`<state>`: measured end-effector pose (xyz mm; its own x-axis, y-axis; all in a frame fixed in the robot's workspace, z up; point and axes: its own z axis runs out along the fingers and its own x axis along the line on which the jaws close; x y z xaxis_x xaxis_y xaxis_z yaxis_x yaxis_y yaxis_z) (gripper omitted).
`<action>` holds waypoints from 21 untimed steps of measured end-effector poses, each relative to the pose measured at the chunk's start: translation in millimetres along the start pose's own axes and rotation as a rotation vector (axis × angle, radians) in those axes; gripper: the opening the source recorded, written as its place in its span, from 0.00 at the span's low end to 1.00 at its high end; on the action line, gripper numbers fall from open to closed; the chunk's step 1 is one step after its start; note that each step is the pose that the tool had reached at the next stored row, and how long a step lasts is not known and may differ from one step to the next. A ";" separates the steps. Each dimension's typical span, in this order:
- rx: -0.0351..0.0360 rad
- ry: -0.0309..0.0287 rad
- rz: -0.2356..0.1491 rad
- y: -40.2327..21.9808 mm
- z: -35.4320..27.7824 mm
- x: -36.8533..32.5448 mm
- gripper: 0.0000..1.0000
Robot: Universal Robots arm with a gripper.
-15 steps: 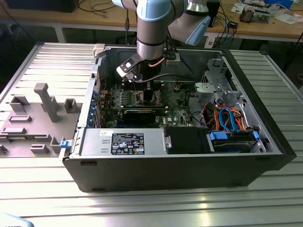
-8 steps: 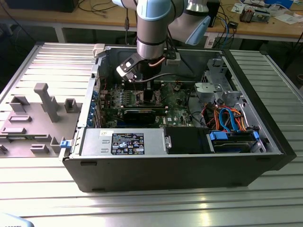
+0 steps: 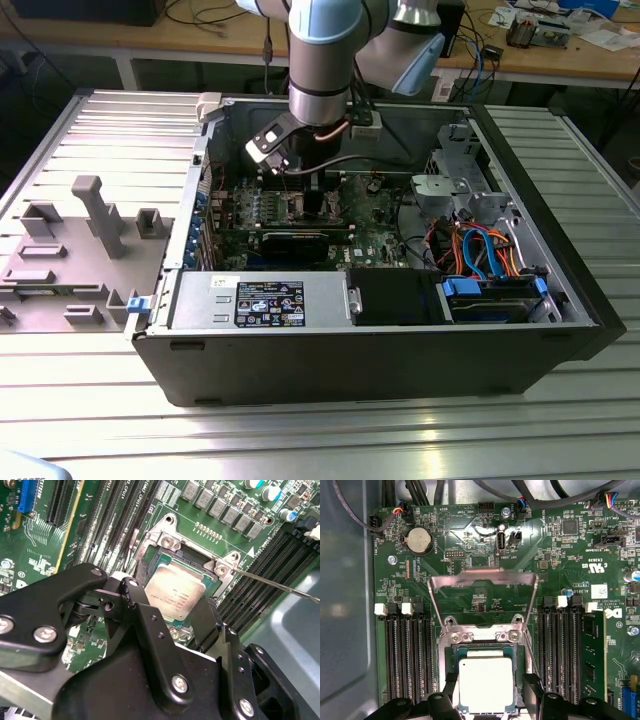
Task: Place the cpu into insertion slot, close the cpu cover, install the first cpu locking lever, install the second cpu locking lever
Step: 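Place the cpu into insertion slot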
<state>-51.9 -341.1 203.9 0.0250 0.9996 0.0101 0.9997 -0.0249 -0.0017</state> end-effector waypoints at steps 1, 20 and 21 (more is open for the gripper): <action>-0.0001 0.0001 0.000 0.0 -1.6 0.0 0.62; 0.0002 0.0001 -0.029 0.0 -14.6 2.2 0.54; 0.0001 0.0002 -0.030 0.0 -14.8 2.2 0.47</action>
<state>-51.8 -339.0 218.8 -0.0055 0.9999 0.0104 1.0000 0.0055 -0.0015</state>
